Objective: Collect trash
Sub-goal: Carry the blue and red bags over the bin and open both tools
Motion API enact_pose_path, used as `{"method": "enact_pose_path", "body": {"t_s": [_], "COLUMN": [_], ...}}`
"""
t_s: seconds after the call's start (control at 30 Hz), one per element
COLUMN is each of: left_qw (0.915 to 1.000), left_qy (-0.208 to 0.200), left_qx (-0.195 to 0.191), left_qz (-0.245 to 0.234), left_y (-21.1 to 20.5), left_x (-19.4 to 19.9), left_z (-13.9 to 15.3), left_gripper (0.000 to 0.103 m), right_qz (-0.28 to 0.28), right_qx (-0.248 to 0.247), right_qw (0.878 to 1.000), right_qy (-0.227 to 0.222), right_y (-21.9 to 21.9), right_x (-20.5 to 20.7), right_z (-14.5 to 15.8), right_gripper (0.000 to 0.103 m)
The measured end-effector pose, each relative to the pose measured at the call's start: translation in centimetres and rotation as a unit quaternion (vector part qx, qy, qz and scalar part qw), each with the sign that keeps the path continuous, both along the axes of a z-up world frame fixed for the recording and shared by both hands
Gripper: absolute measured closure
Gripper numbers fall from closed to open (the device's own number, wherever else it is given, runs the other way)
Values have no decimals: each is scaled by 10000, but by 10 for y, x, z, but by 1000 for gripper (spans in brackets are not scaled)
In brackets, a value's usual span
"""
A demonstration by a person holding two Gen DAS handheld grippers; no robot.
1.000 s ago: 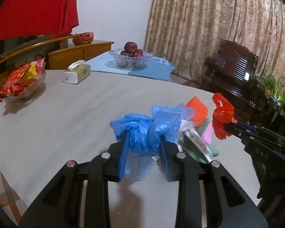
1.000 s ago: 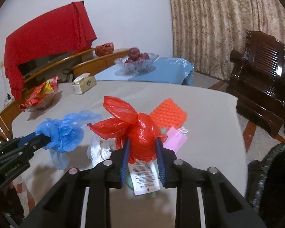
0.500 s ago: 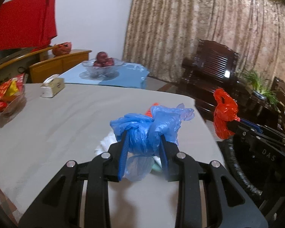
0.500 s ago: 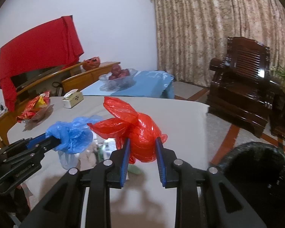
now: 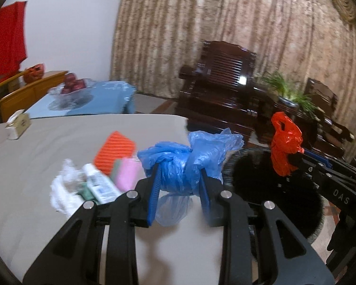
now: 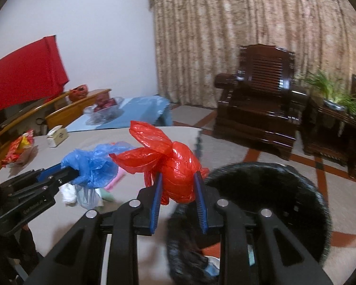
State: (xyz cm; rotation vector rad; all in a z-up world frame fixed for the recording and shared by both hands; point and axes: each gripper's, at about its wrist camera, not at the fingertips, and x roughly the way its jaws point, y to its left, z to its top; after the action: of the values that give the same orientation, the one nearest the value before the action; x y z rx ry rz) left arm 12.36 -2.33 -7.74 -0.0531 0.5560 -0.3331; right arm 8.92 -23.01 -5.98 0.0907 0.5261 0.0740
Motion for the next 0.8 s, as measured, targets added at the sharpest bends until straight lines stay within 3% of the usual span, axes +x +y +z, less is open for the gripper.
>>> {"method": "enact_pose_path", "body": {"t_s": [0.3,0.8], "left_qw": [9975,9875], "left_qy": [106,530], "left_qx": [-20,107], "left_qz": [-701,-1481], "left_y": [-72,-157], "left_x": [2,21], "left_z": [-10,-50], "left_gripper": [74,74], "right_qz": [-721,-1353], "right_qx": [9,-35], "right_qw": [9973,9893], "right_qy": [130,537], "right_y": [-66,-126], "right_x": [-33,-51], "right_z": [-10,-42], "right_gripper": [77,77]}}
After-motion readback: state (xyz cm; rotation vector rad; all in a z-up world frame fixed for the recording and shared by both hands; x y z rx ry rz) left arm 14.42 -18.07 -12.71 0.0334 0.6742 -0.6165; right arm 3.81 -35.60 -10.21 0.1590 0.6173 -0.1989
